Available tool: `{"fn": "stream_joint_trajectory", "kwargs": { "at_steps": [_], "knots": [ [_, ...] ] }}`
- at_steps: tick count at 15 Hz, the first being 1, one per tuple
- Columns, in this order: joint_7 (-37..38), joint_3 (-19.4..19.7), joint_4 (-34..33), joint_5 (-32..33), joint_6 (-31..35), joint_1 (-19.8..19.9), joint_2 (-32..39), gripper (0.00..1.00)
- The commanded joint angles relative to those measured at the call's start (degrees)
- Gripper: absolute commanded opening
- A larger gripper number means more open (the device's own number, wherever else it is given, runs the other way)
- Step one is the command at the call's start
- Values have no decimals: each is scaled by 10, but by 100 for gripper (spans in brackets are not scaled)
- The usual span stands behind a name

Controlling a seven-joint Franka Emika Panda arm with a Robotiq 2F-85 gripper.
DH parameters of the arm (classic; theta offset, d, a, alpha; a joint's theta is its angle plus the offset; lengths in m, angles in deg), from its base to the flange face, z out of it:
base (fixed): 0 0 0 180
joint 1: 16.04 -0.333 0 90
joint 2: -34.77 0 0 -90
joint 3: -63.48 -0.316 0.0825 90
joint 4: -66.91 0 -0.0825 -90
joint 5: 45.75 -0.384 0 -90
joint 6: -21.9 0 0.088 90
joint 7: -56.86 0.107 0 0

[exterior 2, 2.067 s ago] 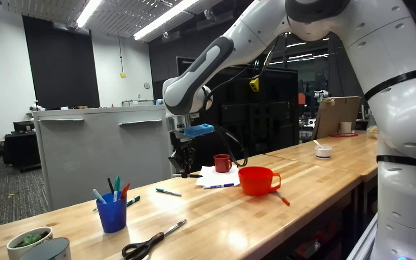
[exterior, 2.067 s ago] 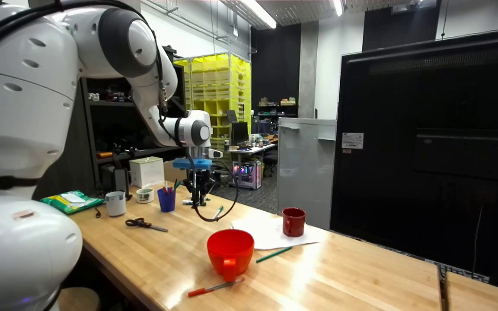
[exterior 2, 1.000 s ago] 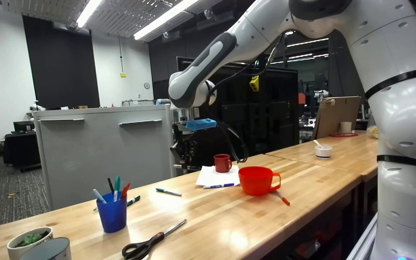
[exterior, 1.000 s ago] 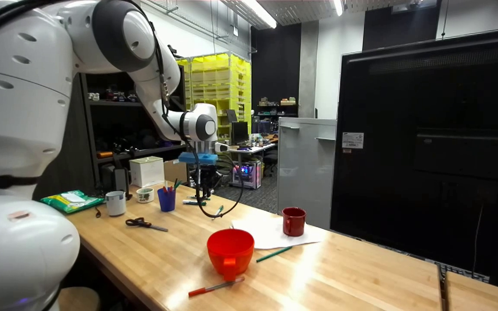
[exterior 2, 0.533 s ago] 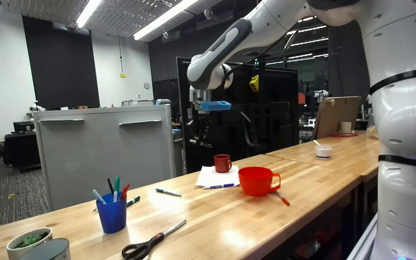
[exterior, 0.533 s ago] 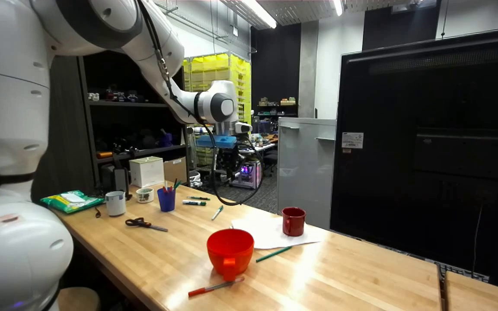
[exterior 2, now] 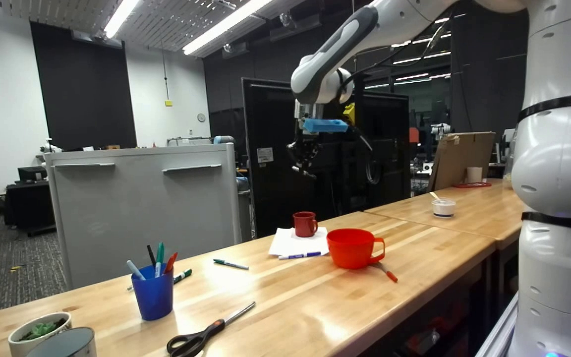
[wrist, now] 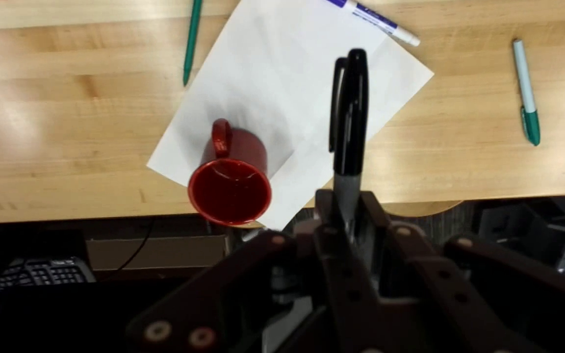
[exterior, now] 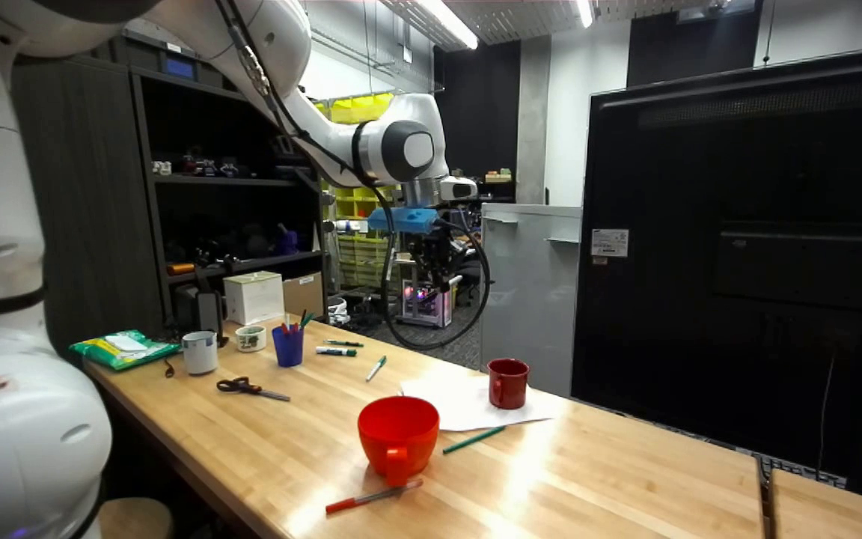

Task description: Pick the black marker and move it to the right of the red mug

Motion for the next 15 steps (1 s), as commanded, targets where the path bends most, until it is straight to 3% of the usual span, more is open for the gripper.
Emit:
{"fn": "stream_joint_trajectory", "kwargs": {
  "at_steps": [1, 7, 15],
  "knots": [
    [26, 15, 70, 3, 24, 21, -68, 3],
    [38, 43, 146, -8, 47, 59, -115, 3],
    [31, 79, 209, -48, 81, 90, -123, 3]
  ]
}}
